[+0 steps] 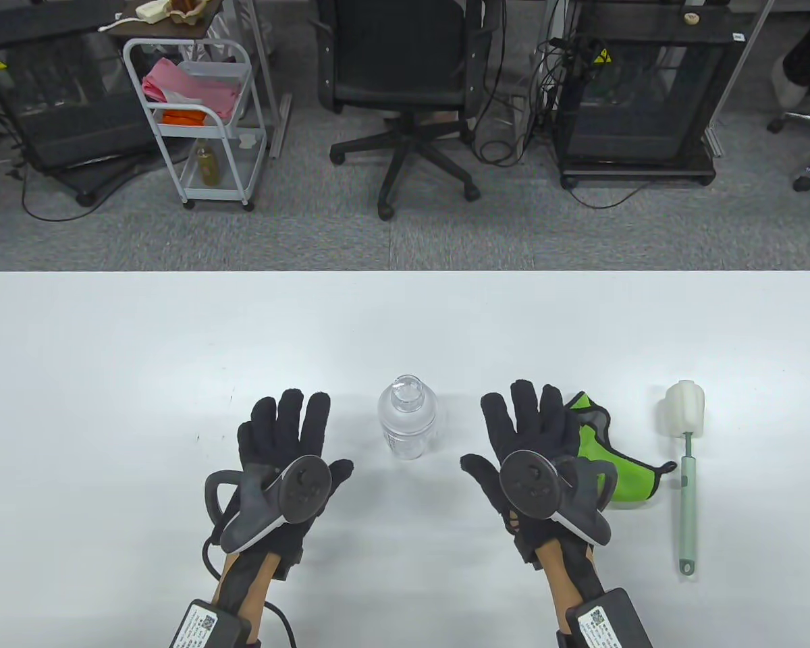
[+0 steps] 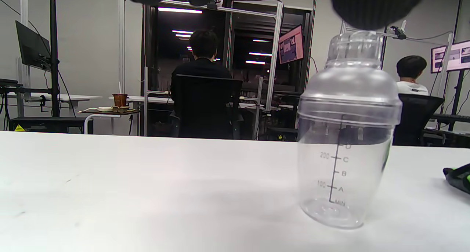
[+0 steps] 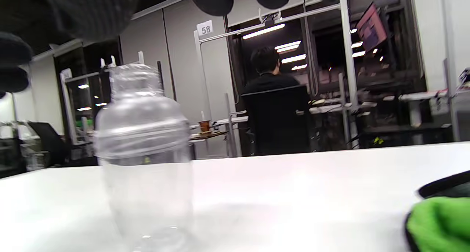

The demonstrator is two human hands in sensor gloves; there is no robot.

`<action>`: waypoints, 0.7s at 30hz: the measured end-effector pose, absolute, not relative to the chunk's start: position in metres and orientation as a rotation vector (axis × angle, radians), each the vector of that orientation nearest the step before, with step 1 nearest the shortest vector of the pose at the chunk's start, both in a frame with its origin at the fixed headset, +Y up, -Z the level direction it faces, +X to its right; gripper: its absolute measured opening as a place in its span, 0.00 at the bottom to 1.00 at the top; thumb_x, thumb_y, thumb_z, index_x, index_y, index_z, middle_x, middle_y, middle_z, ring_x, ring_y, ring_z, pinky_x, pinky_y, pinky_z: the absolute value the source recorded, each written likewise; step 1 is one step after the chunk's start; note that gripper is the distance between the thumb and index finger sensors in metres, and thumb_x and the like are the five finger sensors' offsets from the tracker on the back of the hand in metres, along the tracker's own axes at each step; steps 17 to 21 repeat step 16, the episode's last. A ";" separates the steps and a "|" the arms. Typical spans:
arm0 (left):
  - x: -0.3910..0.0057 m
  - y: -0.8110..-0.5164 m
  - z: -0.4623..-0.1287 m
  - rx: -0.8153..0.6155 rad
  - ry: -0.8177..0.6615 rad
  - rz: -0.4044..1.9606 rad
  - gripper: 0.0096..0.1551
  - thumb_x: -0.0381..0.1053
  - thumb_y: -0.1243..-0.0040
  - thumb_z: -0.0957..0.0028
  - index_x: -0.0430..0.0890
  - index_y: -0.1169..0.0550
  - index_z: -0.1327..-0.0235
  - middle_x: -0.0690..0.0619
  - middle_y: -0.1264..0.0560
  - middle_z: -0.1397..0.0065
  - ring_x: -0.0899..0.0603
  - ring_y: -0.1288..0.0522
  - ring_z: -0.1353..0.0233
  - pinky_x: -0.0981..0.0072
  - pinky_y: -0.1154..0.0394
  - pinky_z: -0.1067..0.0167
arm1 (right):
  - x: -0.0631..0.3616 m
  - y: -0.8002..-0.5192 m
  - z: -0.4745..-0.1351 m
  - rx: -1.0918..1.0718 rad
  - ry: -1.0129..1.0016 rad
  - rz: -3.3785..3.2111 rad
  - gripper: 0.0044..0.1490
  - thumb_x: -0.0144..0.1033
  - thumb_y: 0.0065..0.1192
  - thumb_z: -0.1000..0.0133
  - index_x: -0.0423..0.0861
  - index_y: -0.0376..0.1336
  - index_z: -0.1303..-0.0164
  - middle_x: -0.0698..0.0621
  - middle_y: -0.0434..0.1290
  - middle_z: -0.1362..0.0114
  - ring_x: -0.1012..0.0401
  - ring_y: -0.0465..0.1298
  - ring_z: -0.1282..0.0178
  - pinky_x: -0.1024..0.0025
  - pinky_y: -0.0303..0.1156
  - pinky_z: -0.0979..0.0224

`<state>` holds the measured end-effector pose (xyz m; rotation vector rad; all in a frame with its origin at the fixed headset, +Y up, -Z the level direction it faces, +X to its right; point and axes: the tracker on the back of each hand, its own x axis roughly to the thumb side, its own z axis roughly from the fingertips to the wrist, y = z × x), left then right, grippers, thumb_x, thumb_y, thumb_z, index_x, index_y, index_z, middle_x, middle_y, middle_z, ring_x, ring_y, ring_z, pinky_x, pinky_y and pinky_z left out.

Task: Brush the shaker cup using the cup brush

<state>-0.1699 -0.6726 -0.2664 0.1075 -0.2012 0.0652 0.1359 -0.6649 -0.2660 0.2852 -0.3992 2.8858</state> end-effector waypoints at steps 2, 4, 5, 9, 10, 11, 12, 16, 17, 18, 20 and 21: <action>-0.169 -0.674 -0.267 0.092 -0.199 0.051 0.56 0.70 0.46 0.52 0.54 0.58 0.19 0.36 0.53 0.11 0.17 0.50 0.17 0.23 0.49 0.29 | 0.138 -0.671 -0.267 0.284 -0.360 2.914 0.53 0.63 0.62 0.55 0.50 0.52 0.22 0.35 0.49 0.16 0.30 0.52 0.21 0.28 0.51 0.27; -0.170 -0.674 -0.267 0.092 -0.194 0.051 0.57 0.70 0.46 0.52 0.54 0.59 0.19 0.36 0.54 0.11 0.17 0.51 0.17 0.23 0.49 0.29 | 0.141 -0.675 -0.268 0.267 -0.332 2.925 0.53 0.63 0.62 0.55 0.50 0.51 0.22 0.35 0.49 0.16 0.30 0.52 0.21 0.28 0.51 0.27; -0.170 -0.674 -0.268 0.093 -0.192 0.055 0.57 0.70 0.46 0.52 0.54 0.59 0.19 0.36 0.54 0.11 0.18 0.51 0.17 0.23 0.49 0.29 | 0.142 -0.675 -0.269 0.262 -0.333 2.918 0.53 0.63 0.62 0.55 0.50 0.51 0.22 0.35 0.49 0.16 0.30 0.52 0.21 0.28 0.51 0.27; -0.171 -0.674 -0.267 0.091 -0.188 0.057 0.57 0.70 0.46 0.52 0.54 0.59 0.19 0.36 0.54 0.11 0.18 0.51 0.17 0.23 0.49 0.29 | 0.145 -0.676 -0.265 0.251 -0.341 2.903 0.53 0.63 0.62 0.55 0.49 0.52 0.22 0.35 0.50 0.16 0.30 0.53 0.21 0.28 0.52 0.27; -0.170 -0.675 -0.267 0.087 -0.191 0.051 0.57 0.70 0.46 0.52 0.54 0.59 0.19 0.36 0.54 0.11 0.18 0.51 0.17 0.22 0.49 0.30 | 0.145 -0.676 -0.264 0.250 -0.341 2.906 0.53 0.63 0.62 0.55 0.50 0.51 0.22 0.35 0.50 0.16 0.30 0.53 0.21 0.29 0.52 0.27; -0.169 -0.675 -0.267 0.084 -0.192 0.045 0.57 0.70 0.46 0.52 0.54 0.59 0.19 0.36 0.54 0.11 0.18 0.51 0.17 0.23 0.49 0.30 | 0.145 -0.676 -0.263 0.249 -0.337 2.906 0.53 0.63 0.62 0.55 0.49 0.52 0.22 0.35 0.50 0.16 0.30 0.53 0.21 0.29 0.52 0.27; -0.168 -0.676 -0.266 0.085 -0.194 0.038 0.57 0.71 0.47 0.52 0.54 0.59 0.19 0.36 0.54 0.11 0.18 0.51 0.17 0.23 0.49 0.30 | 0.145 -0.677 -0.262 0.245 -0.323 2.902 0.53 0.63 0.62 0.55 0.49 0.51 0.22 0.35 0.50 0.16 0.30 0.53 0.21 0.29 0.53 0.27; -0.168 -0.677 -0.266 0.070 -0.196 0.034 0.57 0.70 0.46 0.52 0.54 0.59 0.19 0.37 0.54 0.11 0.18 0.50 0.17 0.23 0.48 0.30 | 0.142 -0.680 -0.262 0.262 -0.290 2.901 0.53 0.63 0.62 0.55 0.49 0.52 0.23 0.35 0.51 0.16 0.30 0.54 0.22 0.29 0.53 0.27; -0.168 -0.677 -0.266 0.070 -0.196 0.034 0.57 0.70 0.46 0.52 0.54 0.59 0.19 0.37 0.54 0.11 0.18 0.50 0.17 0.23 0.48 0.30 | 0.142 -0.680 -0.262 0.262 -0.290 2.901 0.53 0.63 0.62 0.55 0.49 0.52 0.23 0.35 0.51 0.16 0.30 0.54 0.22 0.29 0.53 0.27; -0.168 -0.677 -0.266 0.070 -0.196 0.034 0.57 0.70 0.46 0.52 0.54 0.59 0.19 0.37 0.54 0.11 0.18 0.50 0.17 0.23 0.48 0.30 | 0.142 -0.680 -0.262 0.262 -0.290 2.901 0.53 0.63 0.62 0.55 0.49 0.52 0.23 0.35 0.51 0.16 0.30 0.54 0.22 0.29 0.53 0.27; -0.168 -0.677 -0.266 0.070 -0.196 0.034 0.57 0.70 0.46 0.52 0.54 0.59 0.19 0.37 0.54 0.11 0.18 0.50 0.17 0.23 0.48 0.30 | 0.142 -0.680 -0.262 0.262 -0.290 2.901 0.53 0.63 0.62 0.55 0.49 0.52 0.23 0.35 0.51 0.16 0.30 0.54 0.22 0.29 0.53 0.27; -0.168 -0.677 -0.266 0.070 -0.196 0.034 0.57 0.70 0.46 0.52 0.54 0.59 0.19 0.37 0.54 0.11 0.18 0.50 0.17 0.23 0.48 0.30 | 0.142 -0.680 -0.262 0.262 -0.290 2.901 0.53 0.63 0.62 0.55 0.49 0.52 0.23 0.35 0.51 0.16 0.30 0.54 0.22 0.29 0.53 0.27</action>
